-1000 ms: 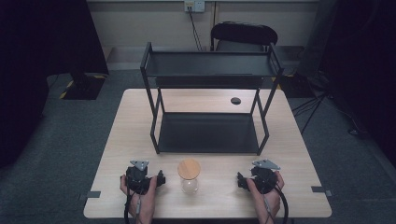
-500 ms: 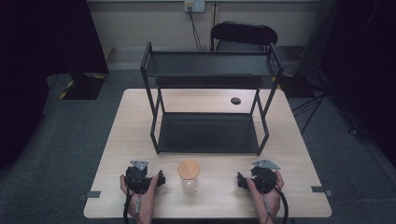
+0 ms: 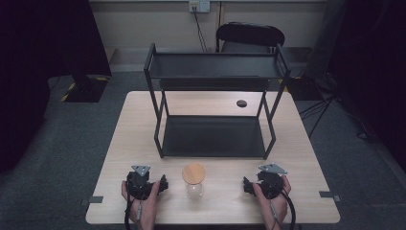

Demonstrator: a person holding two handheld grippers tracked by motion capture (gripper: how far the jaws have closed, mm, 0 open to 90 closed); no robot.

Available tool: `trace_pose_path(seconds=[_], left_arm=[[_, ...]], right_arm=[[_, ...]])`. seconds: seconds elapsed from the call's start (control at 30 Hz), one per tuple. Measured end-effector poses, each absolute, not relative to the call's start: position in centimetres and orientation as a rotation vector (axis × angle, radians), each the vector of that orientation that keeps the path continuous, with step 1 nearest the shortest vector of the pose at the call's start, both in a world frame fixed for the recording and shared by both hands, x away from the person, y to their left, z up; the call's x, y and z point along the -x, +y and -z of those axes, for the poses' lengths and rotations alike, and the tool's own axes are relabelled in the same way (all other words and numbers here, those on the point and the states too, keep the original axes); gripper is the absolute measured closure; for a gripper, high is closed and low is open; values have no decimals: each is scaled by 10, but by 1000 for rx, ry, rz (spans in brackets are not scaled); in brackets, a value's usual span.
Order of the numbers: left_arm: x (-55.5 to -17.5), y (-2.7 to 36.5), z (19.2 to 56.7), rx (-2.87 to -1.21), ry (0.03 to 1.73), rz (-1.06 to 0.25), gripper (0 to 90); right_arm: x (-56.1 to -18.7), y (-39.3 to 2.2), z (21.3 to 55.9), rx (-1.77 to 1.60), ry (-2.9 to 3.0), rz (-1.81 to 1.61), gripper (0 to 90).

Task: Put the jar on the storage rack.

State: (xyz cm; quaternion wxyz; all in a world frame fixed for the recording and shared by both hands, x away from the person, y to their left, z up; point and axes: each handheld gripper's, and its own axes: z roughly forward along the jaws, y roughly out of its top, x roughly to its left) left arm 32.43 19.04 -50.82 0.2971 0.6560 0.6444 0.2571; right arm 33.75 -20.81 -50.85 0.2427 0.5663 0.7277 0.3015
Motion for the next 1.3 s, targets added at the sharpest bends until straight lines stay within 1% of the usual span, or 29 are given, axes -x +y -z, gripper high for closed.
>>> trace_pose_path(seconds=[0.23, 0.63, 0.8, 0.93, 1.13, 1.3], left_arm=[[-319, 187, 503, -1734, 1688, -702, 26], [-312, 186, 492, -1710, 1647, -627, 23], [-305, 187, 484, -1697, 1623, -623, 24], [-301, 186, 477, -1689, 1597, -647, 29], [-295, 181, 470, -1700, 1547, -629, 30], [-287, 176, 468, -1728, 1503, -587, 29]], right_arm=[[-338, -208, 508, -1548, 1989, -824, 17], [-337, -208, 509, -1547, 1988, -823, 17], [-337, -208, 509, -1547, 1988, -823, 17], [-337, -208, 509, -1548, 1988, -823, 17], [-337, -208, 509, -1547, 1988, -823, 17], [-337, -208, 509, -1547, 1988, -823, 17]])
